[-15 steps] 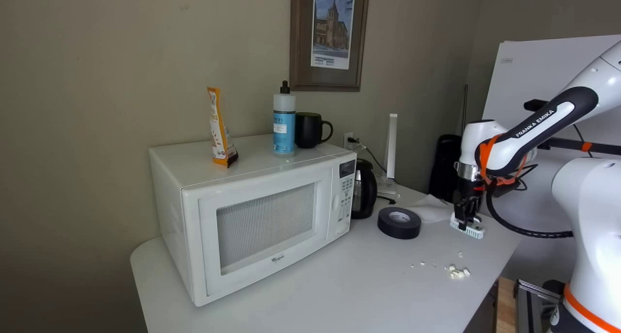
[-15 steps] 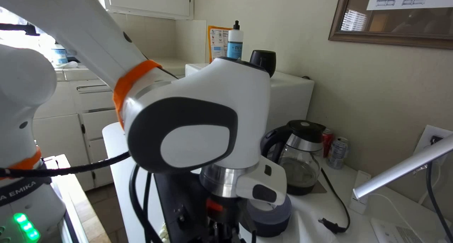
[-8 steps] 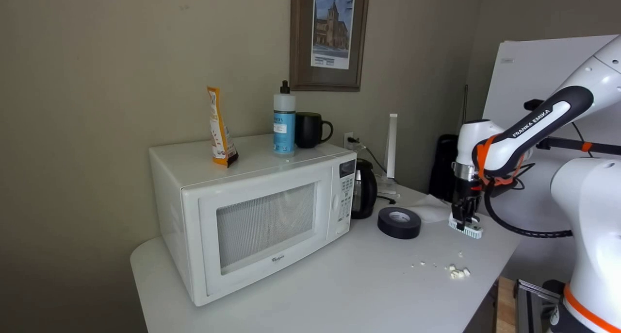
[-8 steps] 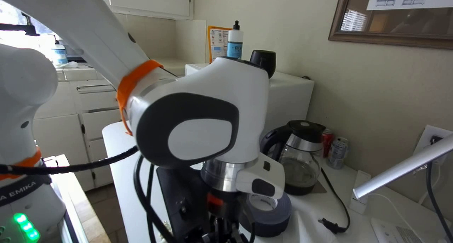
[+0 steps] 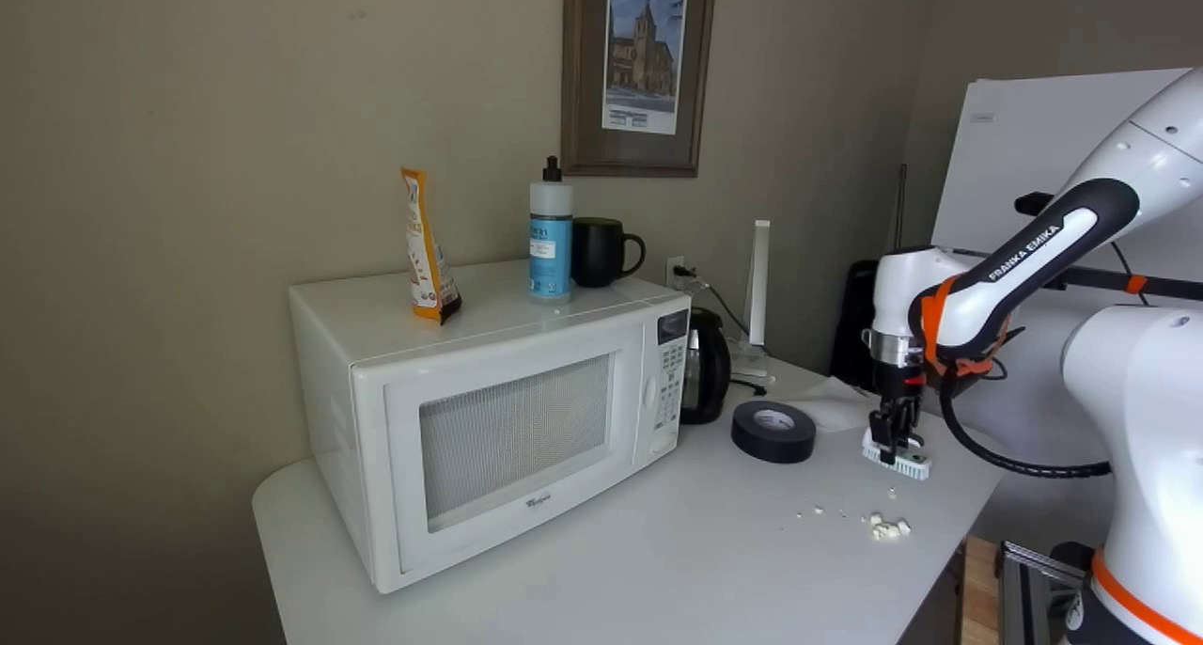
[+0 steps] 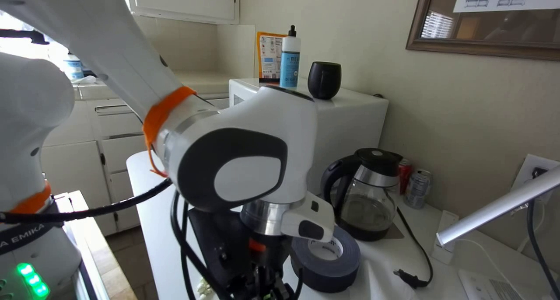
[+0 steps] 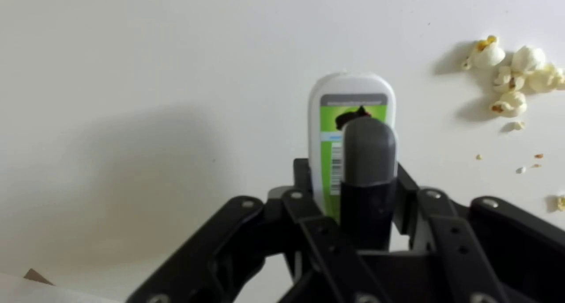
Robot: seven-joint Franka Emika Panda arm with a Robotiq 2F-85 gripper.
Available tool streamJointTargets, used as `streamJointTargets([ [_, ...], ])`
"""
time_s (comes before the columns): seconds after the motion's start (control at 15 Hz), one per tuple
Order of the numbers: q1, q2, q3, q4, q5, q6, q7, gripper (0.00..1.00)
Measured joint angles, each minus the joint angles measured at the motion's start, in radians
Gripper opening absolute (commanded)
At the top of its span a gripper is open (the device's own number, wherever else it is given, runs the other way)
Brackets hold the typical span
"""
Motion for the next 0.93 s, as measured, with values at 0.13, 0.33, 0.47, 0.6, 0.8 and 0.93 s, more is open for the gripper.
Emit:
streamJointTargets([
  [0.13, 0.037, 0.001, -0.040, -0.015, -0.078, 0.000, 0.070, 0.18],
  [0.33, 0.055, -0.001, -0.082, -0.023, -0.220, 0.000, 0.216, 0.18],
  [0.47, 0.043, -0.008, -0.090, -0.023, -0.313, 0.000, 0.320, 0.18],
  [0.6, 0.028, -0.025, -0.091, -0.023, -0.401, -0.001, 0.417, 0.18],
  [0.8, 0.023, -0.084, -0.095, -0.024, -0.520, -0.010, 0.519, 0.18],
  [0.93, 0.023, -0.152, -0.098, -0.029, -0.576, -0.017, 0.539, 0.18],
])
